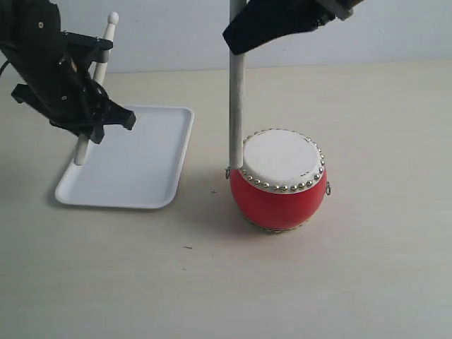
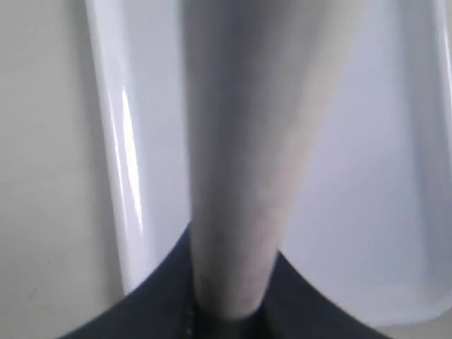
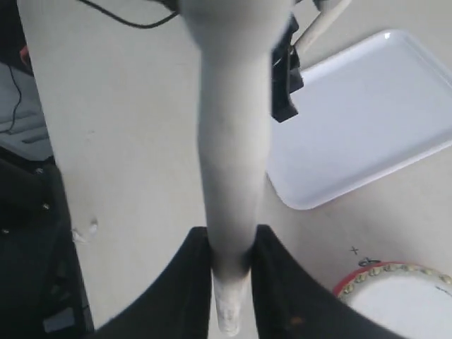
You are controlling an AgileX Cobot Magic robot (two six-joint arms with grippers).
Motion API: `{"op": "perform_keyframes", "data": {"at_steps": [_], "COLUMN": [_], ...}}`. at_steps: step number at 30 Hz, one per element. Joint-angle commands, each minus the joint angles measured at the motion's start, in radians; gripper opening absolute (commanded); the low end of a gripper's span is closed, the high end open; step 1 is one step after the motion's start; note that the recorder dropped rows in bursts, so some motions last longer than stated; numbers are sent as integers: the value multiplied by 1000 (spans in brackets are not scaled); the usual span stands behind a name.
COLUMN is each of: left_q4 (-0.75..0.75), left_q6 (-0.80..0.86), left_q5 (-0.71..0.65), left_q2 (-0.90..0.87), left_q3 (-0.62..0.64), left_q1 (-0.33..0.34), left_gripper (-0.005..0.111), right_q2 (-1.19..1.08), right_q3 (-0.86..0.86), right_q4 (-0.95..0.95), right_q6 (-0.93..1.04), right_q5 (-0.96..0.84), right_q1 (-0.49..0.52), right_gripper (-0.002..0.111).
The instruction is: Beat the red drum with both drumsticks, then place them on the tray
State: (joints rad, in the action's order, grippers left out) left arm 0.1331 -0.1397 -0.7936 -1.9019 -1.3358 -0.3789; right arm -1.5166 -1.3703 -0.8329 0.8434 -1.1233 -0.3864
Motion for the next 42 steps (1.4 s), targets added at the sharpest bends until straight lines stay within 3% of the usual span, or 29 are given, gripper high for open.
{"op": "perform_keyframes", "data": {"at_steps": [1,3,17,23,30,42], "left_q4": [-38,-34,-65,-59,-55,-55], "left_q6": [3,4,6,31,31,-49], "left_q5": [-19,-46,-117,16,118,106], "left_q2": [-100,-150,-215,-206,-203,-186], "left_q3": [-108,-137,-108,-18,-1,-1], "left_q1": [1,1,1,1,1,38], "left_gripper": [0,0,0,0,0,0], "right_q2": [5,5,6,6,6,6], "right_q3": [132,152,142,142,142,142], "right_q4": [-30,-108,-135,-155,-162,-180], "right_q6": [233,362,358,357,359,359], "right_q5": [111,192,202,185,184,184], "right_q1": [2,2,2,2,2,2], "right_gripper": [0,0,0,0,0,0]}}
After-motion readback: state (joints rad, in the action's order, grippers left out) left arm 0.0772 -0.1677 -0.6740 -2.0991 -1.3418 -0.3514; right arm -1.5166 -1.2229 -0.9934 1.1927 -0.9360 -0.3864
